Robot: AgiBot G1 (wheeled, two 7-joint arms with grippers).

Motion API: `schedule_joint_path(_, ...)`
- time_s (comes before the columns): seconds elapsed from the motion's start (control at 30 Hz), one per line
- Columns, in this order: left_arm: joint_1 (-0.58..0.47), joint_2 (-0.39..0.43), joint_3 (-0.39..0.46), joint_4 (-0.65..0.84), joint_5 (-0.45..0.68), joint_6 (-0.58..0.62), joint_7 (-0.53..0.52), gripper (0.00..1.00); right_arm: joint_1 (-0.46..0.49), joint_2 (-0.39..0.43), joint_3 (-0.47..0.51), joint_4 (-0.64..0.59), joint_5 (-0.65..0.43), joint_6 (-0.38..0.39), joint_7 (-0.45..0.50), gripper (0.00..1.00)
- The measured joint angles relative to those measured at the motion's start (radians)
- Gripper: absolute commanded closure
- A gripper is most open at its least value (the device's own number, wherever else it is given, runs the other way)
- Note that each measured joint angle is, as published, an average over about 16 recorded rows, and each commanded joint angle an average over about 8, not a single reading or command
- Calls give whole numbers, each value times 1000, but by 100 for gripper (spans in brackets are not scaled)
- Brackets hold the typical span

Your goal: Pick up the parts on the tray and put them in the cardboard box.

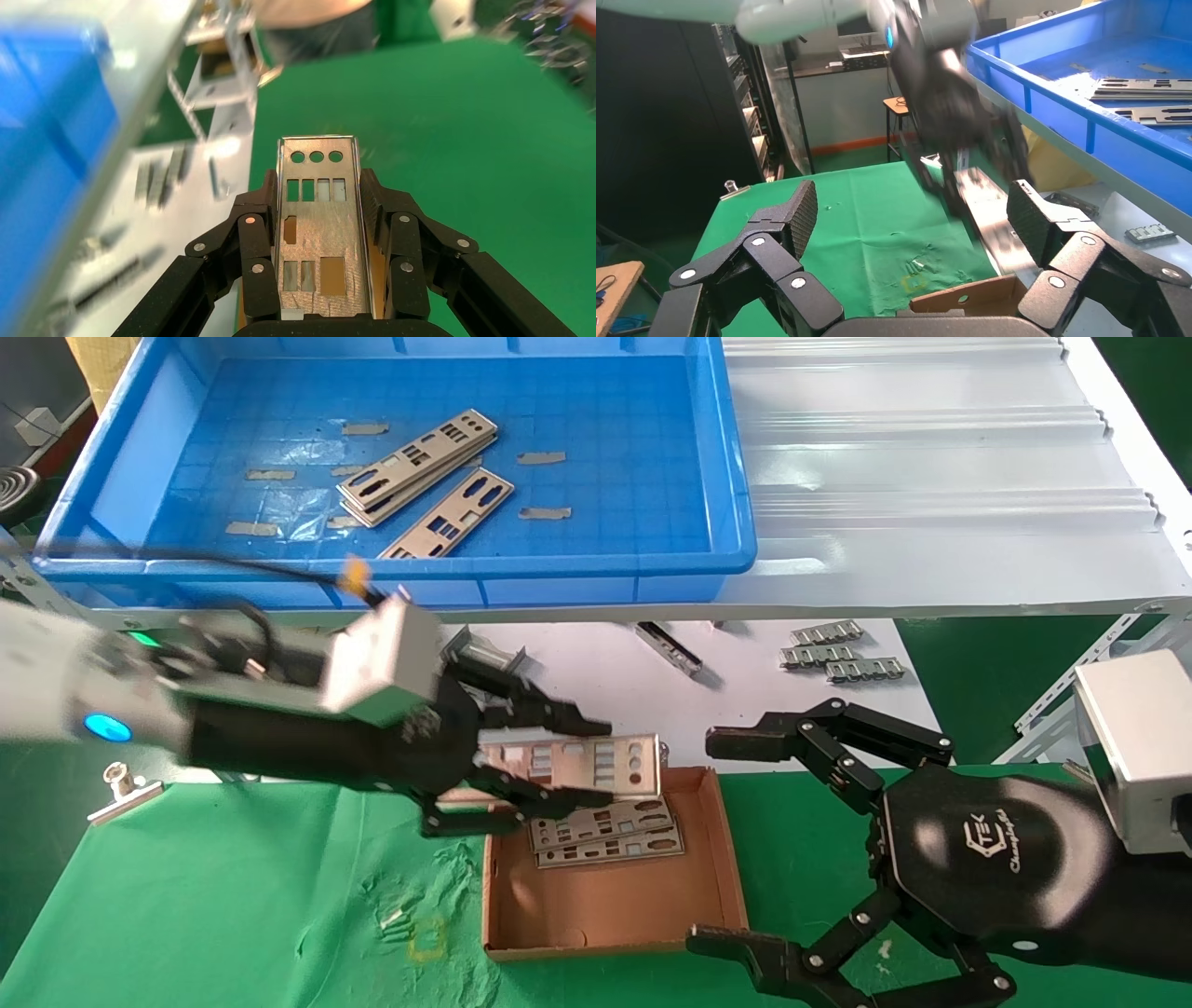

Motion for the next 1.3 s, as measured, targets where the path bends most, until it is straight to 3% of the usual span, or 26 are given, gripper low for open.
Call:
schedule_joint_path(0.43,149,154,43,134,70,-239,122,100,0,0,0,0,0,0,0,0)
schedule_joint_path(0.5,155,173,46,157,78,-259,139,84,0,0,0,0,0,0,0,0)
schedule_joint_path(0.7,161,225,53,233,93,-291,188,9,0,0,0,0,0,0,0,0)
schedule_joint_path(0.77,161,242,55,260,97,-297,205,0,0,0,0,0,0,0,0,0)
schedule_joint_path(1.3,124,303,51,418,82,-255,278,0,0,0,0,0,0,0,0,0)
